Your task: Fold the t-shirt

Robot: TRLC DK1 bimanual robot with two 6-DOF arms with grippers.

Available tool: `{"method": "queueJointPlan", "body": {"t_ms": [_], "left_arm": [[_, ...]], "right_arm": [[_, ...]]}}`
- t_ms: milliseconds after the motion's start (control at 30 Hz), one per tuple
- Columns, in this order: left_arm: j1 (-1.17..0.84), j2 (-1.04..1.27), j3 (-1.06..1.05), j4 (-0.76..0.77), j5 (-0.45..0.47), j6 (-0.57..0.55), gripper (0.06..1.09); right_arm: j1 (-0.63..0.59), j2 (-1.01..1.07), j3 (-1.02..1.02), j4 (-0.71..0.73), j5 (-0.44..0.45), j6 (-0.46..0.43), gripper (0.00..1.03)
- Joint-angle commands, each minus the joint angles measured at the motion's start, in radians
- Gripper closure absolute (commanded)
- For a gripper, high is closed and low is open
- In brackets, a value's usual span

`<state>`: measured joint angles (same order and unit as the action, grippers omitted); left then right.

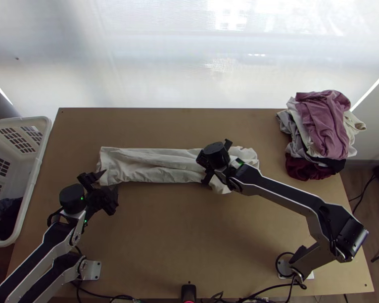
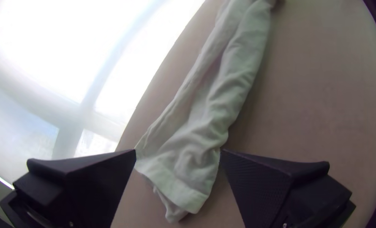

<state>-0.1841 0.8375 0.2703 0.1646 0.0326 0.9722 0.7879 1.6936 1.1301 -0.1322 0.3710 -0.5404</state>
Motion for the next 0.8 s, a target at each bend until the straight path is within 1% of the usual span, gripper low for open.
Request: {"method": "queueJointPlan", "body": {"t_ms": [0,167,467,700,767], "left_arm": [[-0.117,0.012,-0.102,0.107,-0.007,0.099,0.11],[-0.126,0.175,-0.115,0.253,-0.003,0.183,0.11],[-0.101,0.506,-0.1,0.586,-0.002,0.31,0.11],[-0.069,0.635,-0.031,0.688,-0.007,0.352,0.11],[-0.061,0.658,-0.008,0.697,-0.01,0.356,0.11]], "right_arm": [[-0.022,0.006,-0.003,0.0,0.0,-0.003,1.0],[-0.024,0.009,0.0,0.0,0.0,-0.001,1.0],[-0.035,0.006,0.0,0.0,0.0,-0.003,1.0],[-0.041,0.005,-0.013,0.0,-0.001,0.0,1.0],[-0.041,0.006,-0.02,0.0,-0.004,0.0,1.0]]}}
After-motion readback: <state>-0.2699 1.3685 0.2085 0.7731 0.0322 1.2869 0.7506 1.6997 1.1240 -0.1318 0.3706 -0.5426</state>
